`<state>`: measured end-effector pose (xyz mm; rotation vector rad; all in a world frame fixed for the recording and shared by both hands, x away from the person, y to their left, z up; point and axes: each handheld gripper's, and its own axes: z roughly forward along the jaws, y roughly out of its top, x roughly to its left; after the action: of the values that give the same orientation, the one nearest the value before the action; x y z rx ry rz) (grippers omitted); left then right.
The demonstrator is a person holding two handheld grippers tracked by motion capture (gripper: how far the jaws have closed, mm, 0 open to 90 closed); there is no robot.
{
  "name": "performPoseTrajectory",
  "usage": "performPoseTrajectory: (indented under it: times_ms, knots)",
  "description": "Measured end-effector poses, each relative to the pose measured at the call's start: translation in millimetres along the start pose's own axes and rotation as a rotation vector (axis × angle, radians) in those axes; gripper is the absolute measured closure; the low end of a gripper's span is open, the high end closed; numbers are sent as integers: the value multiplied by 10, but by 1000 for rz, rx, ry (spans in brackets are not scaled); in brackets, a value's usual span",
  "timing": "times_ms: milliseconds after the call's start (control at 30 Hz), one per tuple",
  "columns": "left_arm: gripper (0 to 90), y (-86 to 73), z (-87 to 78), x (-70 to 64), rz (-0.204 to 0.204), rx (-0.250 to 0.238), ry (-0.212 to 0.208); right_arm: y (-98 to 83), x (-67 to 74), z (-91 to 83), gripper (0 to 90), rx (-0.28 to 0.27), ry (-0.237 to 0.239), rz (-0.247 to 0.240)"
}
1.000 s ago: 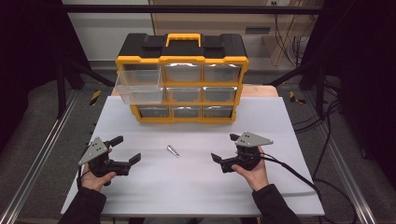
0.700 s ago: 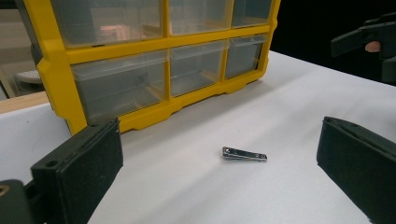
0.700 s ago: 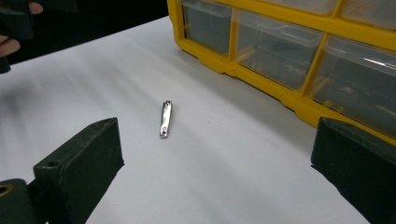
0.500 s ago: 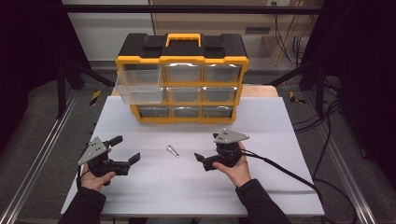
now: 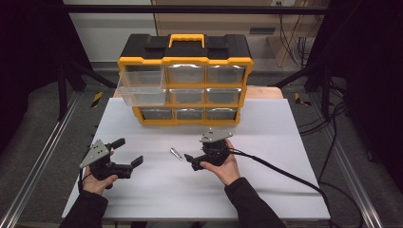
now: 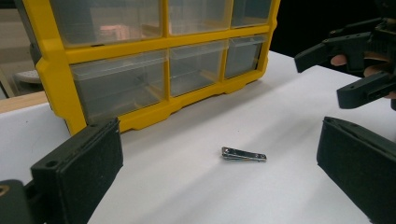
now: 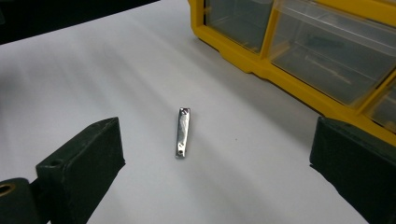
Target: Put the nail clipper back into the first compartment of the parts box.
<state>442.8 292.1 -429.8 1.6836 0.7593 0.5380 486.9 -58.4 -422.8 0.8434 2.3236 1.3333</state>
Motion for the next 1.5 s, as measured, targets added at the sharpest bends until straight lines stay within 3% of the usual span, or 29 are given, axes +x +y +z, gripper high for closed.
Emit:
performPoseTrajectory:
  times_ms: [900,1067,1233,1400,1500]
  knots:
    - [3,-8,6,7,-4,8,1,116,134,800,43,143,10,17]
    - [3,-7,4,9,-5,8,1,131,179,971,57,181,0,-27]
    - [3,-6,3,8,-7,5,0,136,177,1071,72,195,1,-34]
    - [3,-8,6,5,-6,5,-2,135,151,1115,125,194,-9,-10]
    - [3,-9,7,7,-6,7,-1,126,148,1129,205,214,-10,4]
